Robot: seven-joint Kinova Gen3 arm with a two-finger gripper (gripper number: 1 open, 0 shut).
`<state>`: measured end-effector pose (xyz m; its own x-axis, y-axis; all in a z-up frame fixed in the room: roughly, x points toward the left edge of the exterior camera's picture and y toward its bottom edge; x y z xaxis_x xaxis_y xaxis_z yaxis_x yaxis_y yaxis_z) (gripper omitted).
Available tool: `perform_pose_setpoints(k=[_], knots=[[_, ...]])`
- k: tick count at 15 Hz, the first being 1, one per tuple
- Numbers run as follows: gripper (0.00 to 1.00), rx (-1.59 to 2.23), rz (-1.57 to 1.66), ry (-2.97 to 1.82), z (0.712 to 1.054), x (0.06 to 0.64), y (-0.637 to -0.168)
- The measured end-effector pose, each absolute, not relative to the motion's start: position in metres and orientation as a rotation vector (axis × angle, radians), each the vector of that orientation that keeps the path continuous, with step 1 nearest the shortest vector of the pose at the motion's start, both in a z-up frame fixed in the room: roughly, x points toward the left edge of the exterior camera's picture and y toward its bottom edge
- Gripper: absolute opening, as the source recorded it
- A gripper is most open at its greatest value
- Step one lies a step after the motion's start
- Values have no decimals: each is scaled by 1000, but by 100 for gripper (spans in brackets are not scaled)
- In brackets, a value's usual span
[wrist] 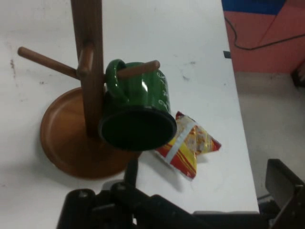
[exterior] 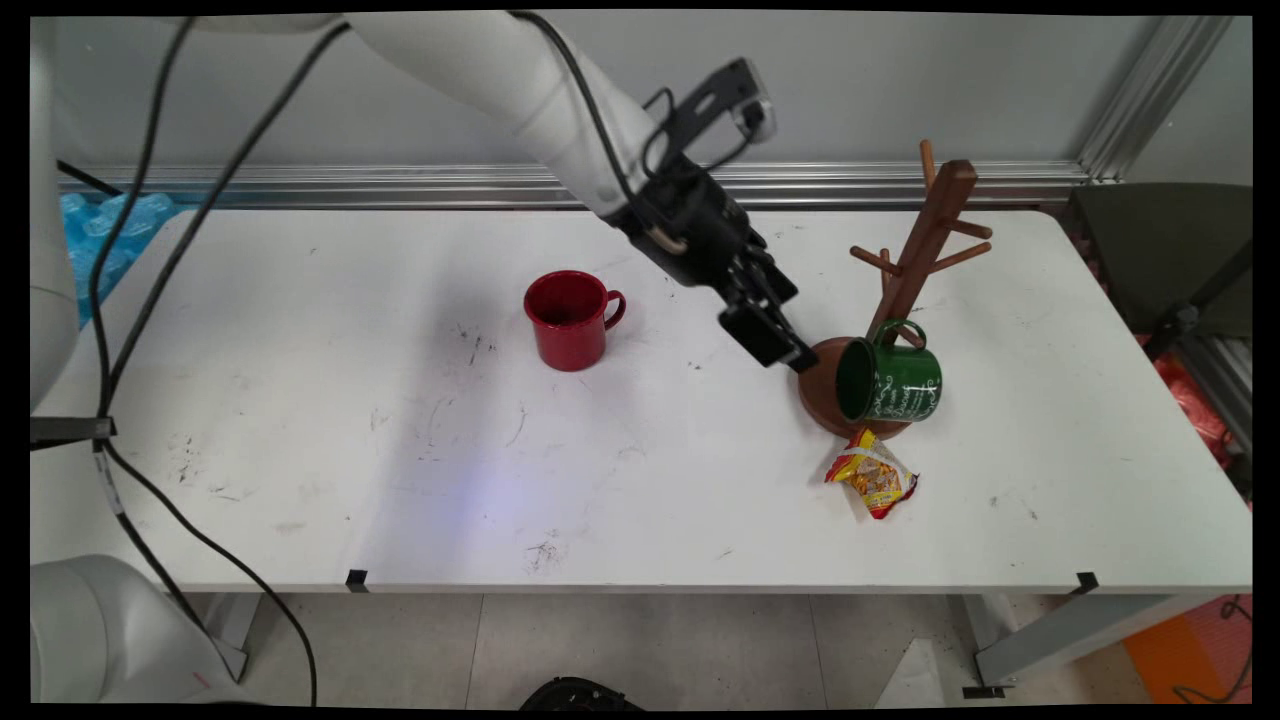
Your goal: Pick up the green mug from the rack
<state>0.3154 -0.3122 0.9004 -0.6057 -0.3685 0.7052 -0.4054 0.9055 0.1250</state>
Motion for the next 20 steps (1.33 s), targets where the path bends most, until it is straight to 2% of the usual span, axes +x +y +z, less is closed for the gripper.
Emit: perform_pose_setpoints(k=[9, 20], knots=[[100, 628, 37, -2250, 858, 278, -322], [100, 677, 13, -2223, 826, 254, -324]])
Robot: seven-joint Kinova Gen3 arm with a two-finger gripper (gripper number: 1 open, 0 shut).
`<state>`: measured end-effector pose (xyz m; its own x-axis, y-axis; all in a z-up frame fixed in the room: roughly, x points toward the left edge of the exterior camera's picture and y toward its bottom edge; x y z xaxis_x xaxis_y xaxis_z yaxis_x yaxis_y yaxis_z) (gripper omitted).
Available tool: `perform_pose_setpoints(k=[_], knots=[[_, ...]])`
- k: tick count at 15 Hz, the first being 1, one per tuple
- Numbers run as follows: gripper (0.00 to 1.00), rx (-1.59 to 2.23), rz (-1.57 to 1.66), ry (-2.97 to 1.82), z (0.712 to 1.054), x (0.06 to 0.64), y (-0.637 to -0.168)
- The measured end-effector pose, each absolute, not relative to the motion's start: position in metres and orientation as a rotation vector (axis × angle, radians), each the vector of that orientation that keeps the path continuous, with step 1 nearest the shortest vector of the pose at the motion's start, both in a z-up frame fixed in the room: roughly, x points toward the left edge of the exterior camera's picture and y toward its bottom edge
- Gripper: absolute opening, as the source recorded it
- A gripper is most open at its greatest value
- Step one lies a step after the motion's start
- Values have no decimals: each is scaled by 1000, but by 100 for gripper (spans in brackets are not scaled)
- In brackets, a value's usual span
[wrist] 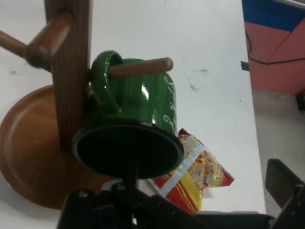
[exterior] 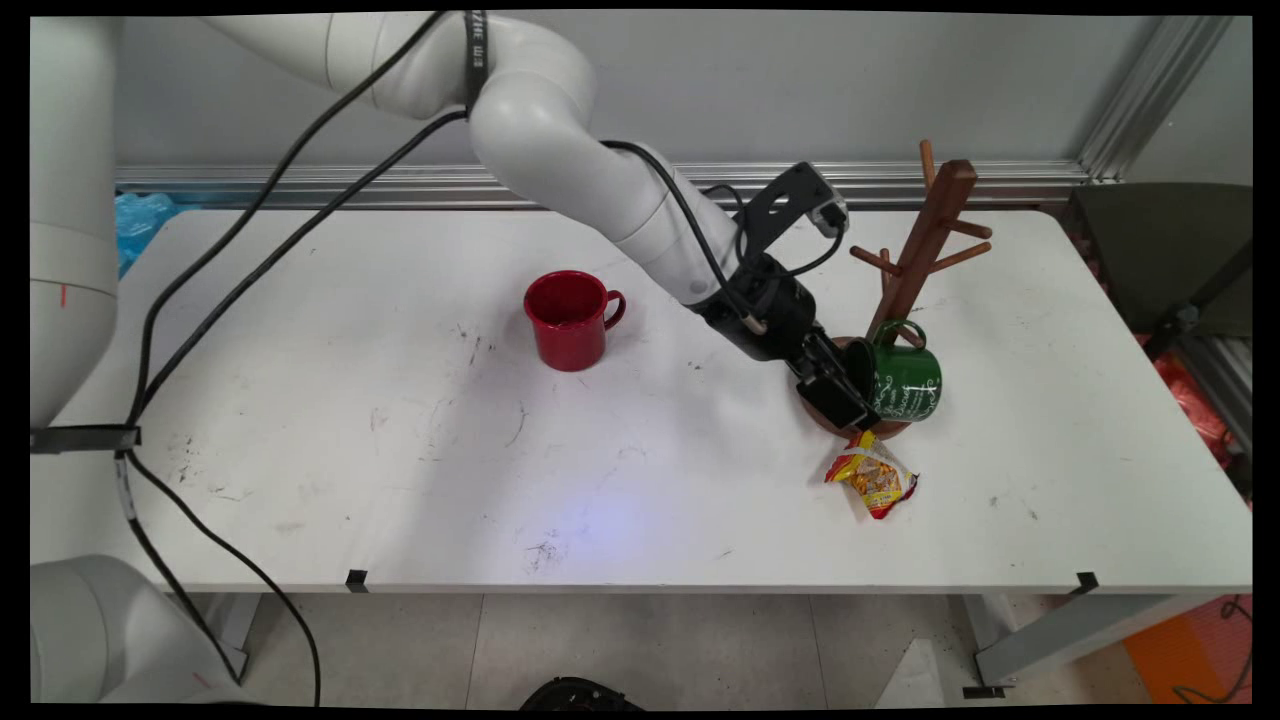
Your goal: Pick up the green mug from the rack
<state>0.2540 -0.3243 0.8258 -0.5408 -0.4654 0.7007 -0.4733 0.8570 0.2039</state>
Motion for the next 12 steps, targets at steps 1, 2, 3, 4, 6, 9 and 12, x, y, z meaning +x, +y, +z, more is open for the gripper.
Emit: perform_pose_setpoints(k=[1, 2, 3, 4, 6, 9, 12], knots=[[100, 680, 11, -2221, 824, 253, -325], [100, 682, 10, -2219, 823, 252, -325], [100, 684, 9, -2217, 821, 251, -325], [100, 685, 8, -2216, 821, 251, -325], [100, 688, 5, -2212, 818, 249, -325], [100, 691, 2, -2207, 816, 248, -326], [100, 696, -4, -2204, 813, 249, -327]])
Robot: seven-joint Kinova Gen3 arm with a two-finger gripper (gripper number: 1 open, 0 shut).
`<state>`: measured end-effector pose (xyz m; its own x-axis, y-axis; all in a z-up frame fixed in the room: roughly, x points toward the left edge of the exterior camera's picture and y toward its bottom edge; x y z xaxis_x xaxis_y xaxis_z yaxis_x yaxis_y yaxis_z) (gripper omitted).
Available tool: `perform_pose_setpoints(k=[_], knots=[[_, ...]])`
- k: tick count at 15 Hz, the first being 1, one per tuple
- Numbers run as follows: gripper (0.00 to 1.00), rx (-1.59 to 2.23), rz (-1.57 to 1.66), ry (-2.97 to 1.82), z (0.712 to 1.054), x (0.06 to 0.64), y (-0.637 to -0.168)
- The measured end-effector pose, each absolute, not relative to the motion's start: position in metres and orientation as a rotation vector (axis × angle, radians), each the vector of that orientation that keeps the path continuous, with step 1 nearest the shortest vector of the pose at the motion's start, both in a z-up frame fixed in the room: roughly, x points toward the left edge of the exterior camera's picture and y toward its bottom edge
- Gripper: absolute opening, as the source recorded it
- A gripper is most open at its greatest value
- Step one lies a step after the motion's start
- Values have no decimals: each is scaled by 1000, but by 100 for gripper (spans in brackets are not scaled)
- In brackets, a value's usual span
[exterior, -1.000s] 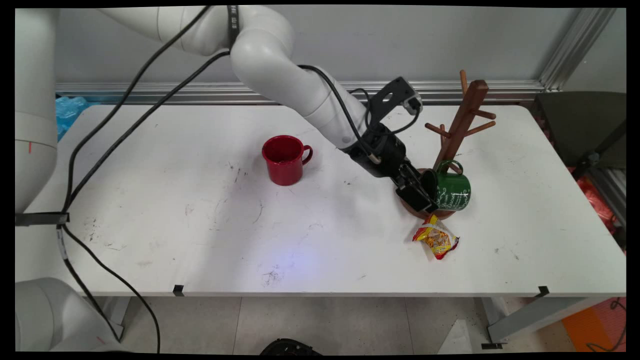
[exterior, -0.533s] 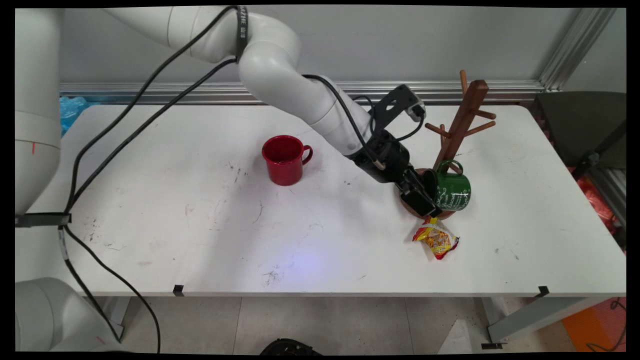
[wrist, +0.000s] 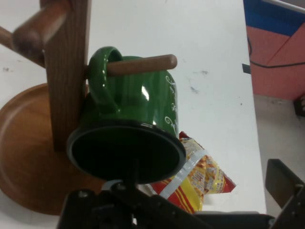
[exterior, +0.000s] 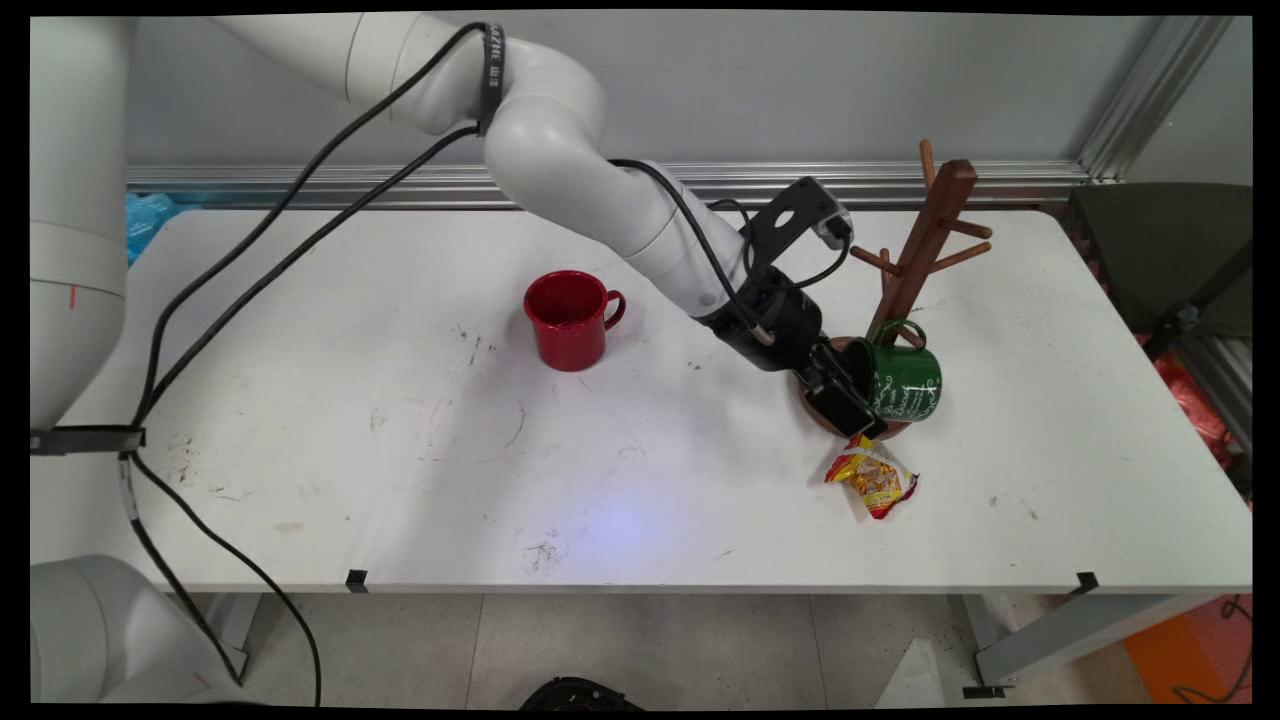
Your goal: Pick up the green mug from the rack
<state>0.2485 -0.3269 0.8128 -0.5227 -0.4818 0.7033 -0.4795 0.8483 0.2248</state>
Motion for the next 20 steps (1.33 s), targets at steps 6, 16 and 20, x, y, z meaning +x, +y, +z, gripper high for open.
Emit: perform_pose_setpoints(k=[6, 16, 20], knots=[[100, 709, -14, -2194, 809, 247, -330], [100, 732, -30, -2177, 801, 243, -333], [100, 756, -25, -2168, 796, 244, -335]])
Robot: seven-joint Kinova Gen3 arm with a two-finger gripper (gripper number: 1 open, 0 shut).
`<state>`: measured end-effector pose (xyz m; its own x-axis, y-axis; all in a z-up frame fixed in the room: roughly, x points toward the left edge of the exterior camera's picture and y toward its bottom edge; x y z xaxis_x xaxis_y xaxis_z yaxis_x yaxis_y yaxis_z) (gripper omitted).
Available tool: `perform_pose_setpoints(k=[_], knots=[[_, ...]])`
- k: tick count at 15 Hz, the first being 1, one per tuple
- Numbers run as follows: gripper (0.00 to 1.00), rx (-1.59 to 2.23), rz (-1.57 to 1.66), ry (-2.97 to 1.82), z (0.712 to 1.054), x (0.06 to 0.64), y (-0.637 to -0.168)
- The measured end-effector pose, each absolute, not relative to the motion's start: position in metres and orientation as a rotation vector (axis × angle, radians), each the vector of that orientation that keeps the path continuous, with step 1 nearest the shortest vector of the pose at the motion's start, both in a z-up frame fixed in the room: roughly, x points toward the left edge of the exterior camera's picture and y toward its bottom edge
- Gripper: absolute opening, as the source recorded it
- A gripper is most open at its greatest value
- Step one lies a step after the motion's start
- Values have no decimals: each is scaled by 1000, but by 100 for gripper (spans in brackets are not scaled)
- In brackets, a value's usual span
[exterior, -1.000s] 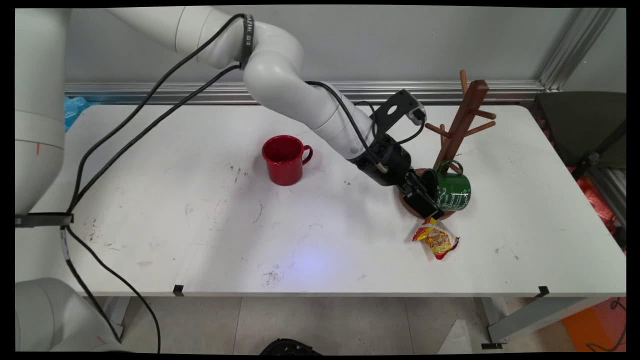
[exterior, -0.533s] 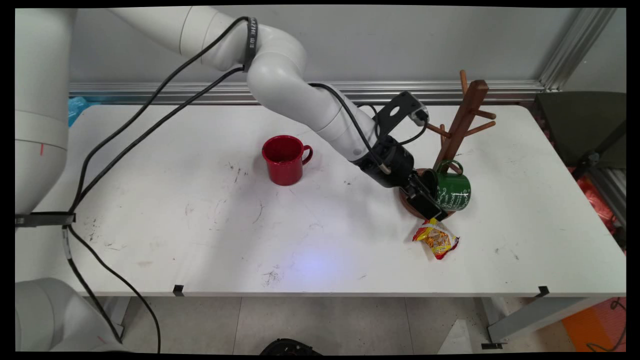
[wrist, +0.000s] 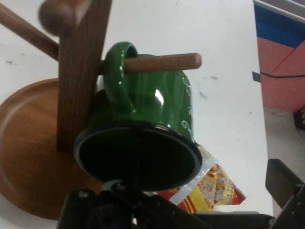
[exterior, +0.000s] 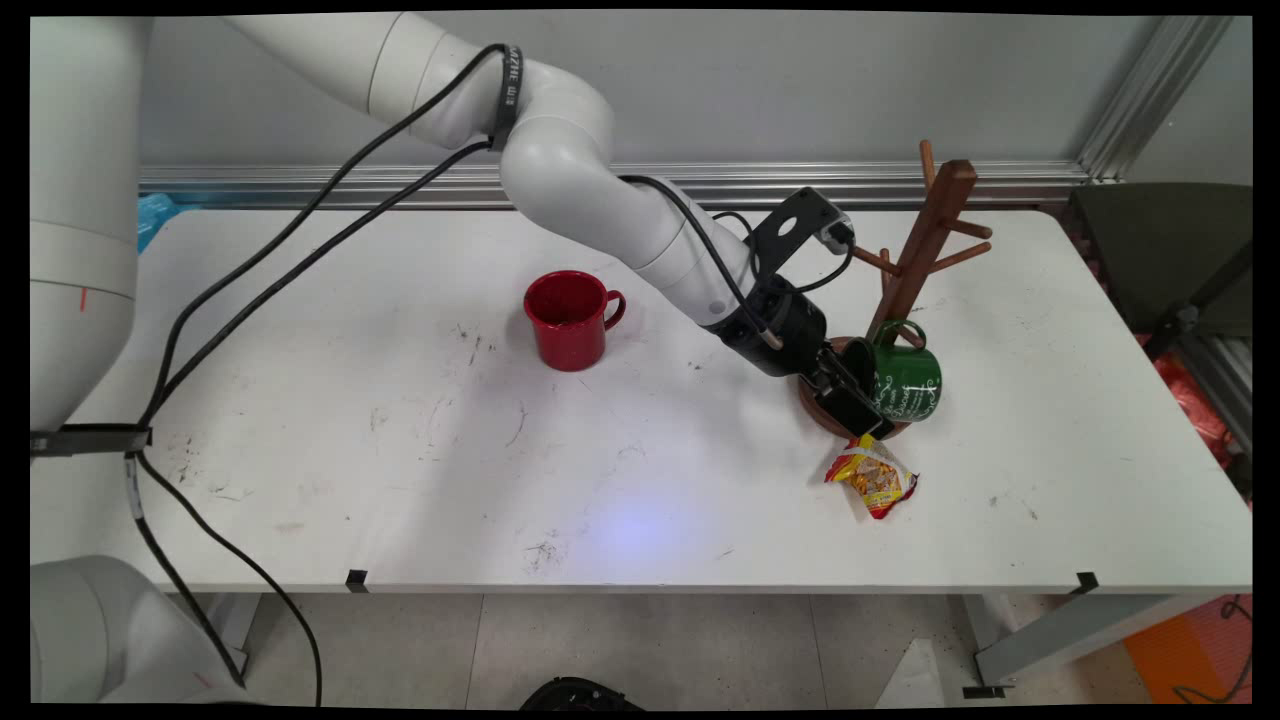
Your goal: Pick up the green mug from the rack
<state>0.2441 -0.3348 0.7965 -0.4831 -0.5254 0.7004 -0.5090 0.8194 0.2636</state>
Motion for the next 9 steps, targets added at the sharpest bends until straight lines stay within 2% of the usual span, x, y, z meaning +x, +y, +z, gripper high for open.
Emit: perform_pose_setpoints(k=[9], knots=[[100, 776, -2, -2146, 787, 246, -337]])
